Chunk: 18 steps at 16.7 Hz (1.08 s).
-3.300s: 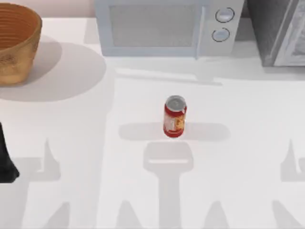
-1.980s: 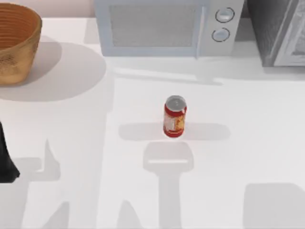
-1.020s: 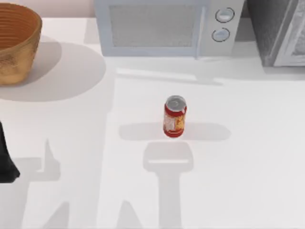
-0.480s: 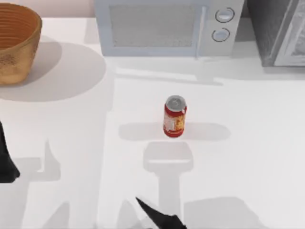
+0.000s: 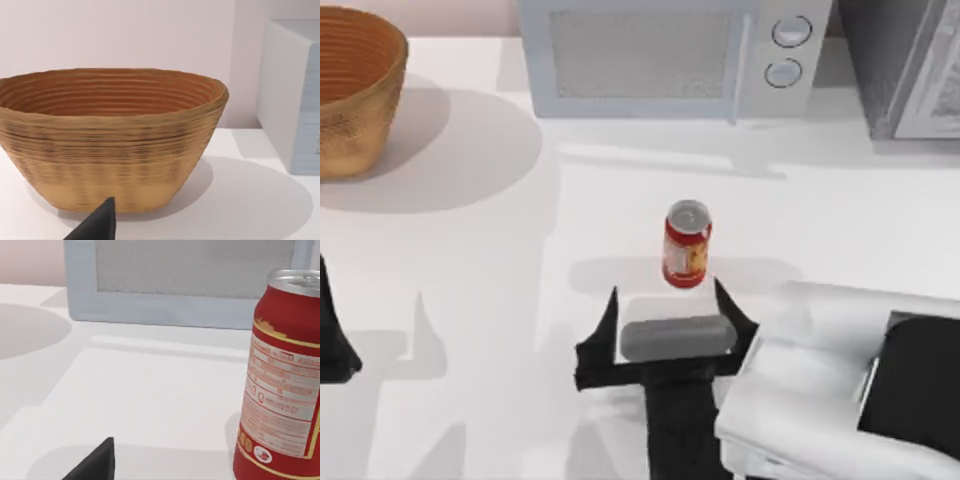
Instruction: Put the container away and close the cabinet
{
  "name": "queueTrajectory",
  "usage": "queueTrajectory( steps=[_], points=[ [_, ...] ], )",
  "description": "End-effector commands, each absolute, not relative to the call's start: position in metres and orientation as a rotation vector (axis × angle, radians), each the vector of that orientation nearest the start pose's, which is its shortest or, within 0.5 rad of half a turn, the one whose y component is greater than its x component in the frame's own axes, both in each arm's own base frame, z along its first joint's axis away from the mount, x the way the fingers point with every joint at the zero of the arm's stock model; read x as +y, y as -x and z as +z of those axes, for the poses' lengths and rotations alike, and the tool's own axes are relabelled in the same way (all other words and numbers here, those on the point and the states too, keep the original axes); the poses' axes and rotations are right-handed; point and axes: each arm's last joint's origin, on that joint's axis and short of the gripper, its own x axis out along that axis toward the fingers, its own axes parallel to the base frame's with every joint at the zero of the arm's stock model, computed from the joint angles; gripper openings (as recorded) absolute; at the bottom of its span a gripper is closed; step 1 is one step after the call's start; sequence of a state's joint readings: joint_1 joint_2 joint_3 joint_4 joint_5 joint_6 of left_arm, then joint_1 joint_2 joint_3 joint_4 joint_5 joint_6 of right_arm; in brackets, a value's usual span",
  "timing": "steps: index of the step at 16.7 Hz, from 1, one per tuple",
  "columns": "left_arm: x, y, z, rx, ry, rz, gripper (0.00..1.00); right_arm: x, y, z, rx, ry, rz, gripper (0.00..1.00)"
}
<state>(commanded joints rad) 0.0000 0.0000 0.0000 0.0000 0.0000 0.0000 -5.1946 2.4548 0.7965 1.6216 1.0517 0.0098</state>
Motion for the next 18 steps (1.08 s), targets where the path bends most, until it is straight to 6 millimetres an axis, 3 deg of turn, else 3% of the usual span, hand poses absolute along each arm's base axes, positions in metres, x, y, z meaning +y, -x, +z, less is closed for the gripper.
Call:
queueTrajectory(
  steps=[4, 11, 18],
  points=[
    [-0.001, -0.106, 0.16, 0.0, 0.0, 0.0, 1.0, 0.291, -0.205, 0.011, -0.006, -0.002, -0.01, 1.0],
    [-0.001, -0.106, 0.16, 0.0, 0.0, 0.0, 1.0, 0.291, -0.206, 0.011, -0.005, -0.001, -0.006, 1.0],
    [-0.001, -0.106, 0.16, 0.0, 0.0, 0.0, 1.0, 0.291, -0.262, 0.011, -0.006, -0.002, -0.01, 1.0]
  ],
)
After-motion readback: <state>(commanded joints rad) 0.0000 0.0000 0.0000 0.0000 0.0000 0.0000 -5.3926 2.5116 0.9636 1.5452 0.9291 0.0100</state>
